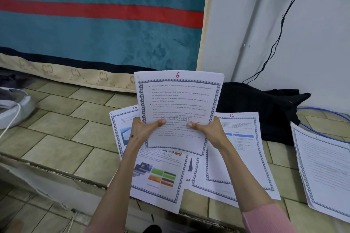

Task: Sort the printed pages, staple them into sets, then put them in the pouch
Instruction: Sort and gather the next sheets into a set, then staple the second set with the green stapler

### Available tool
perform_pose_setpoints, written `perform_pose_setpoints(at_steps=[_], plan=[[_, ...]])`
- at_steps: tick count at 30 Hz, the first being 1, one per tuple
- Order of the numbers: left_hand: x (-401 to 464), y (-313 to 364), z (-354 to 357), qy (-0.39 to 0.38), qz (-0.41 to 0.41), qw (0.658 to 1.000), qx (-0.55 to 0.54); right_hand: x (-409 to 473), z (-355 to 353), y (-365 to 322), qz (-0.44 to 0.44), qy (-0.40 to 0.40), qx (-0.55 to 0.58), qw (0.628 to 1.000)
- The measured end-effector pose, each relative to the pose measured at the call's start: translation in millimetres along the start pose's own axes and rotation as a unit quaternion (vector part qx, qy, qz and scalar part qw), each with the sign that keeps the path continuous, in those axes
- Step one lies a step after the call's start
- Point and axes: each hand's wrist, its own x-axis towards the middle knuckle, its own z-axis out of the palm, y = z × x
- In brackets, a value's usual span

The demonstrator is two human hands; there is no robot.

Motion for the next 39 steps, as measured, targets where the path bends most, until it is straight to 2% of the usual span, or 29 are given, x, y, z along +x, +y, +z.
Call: perform_pose_setpoints(at_steps=[5, 10, 13, 18, 22, 27, 30, 31, 33, 34, 36, 38, 39], plan=[[1.4, 6.6, 11.5, -0.001, 0.001, 1.0, 0.015, -6.7, -8.2, -12.3, -0.012, 0.018, -0.007, 1.0], [14.9, 43.4, 41.8, -0.172, 0.03, 0.985, -0.008, -19.9, -60.9, -33.4, -0.003, 0.033, -0.026, 0.999], [19.8, 65.1, 84.1, -0.24, -0.008, 0.968, -0.074, -34.5, -96.0, -27.7, 0.022, 0.067, -0.022, 0.997], [18.1, 63.5, 150.3, -0.337, -0.047, 0.94, -0.025, -62.5, -140.0, -8.2, 0.085, 0.161, -0.003, 0.983], [11.3, 38.3, 180.7, -0.343, -0.073, 0.936, 0.01, -71.3, -155.9, 24.6, 0.148, 0.21, -0.039, 0.966], [13.9, 15.9, 194.1, -0.311, -0.053, 0.945, 0.084, -80.3, -148.7, 39.1, 0.203, 0.188, 0.008, 0.961], [14.3, 10.4, 198.1, -0.301, -0.043, 0.947, 0.102, -85.4, -165.5, 36.3, 0.228, 0.174, -0.024, 0.958], [14.6, 9.8, 199.0, -0.295, -0.037, 0.949, 0.106, -89.2, -180.1, 31.5, 0.223, 0.196, -0.043, 0.954], [16.5, 9.4, 199.7, -0.287, -0.025, 0.951, 0.113, -100.9, -218.0, 18.6, 0.192, 0.316, -0.088, 0.925], [17.8, 8.6, 200.4, -0.287, -0.022, 0.95, 0.118, -108.0, -239.7, 14.3, 0.179, 0.391, -0.127, 0.894], [19.0, 7.2, 202.8, -0.29, -0.015, 0.948, 0.132, -124.0, -279.8, 10.5, 0.195, 0.509, -0.244, 0.802], [18.2, 6.2, 207.2, -0.294, -0.007, 0.943, 0.152, -140.6, -307.0, 17.2, 0.253, 0.563, -0.322, 0.718], [17.0, 6.1, 210.2, -0.295, -0.003, 0.942, 0.161, -147.1, -316.0, 22.3, 0.292, 0.566, -0.347, 0.688]])
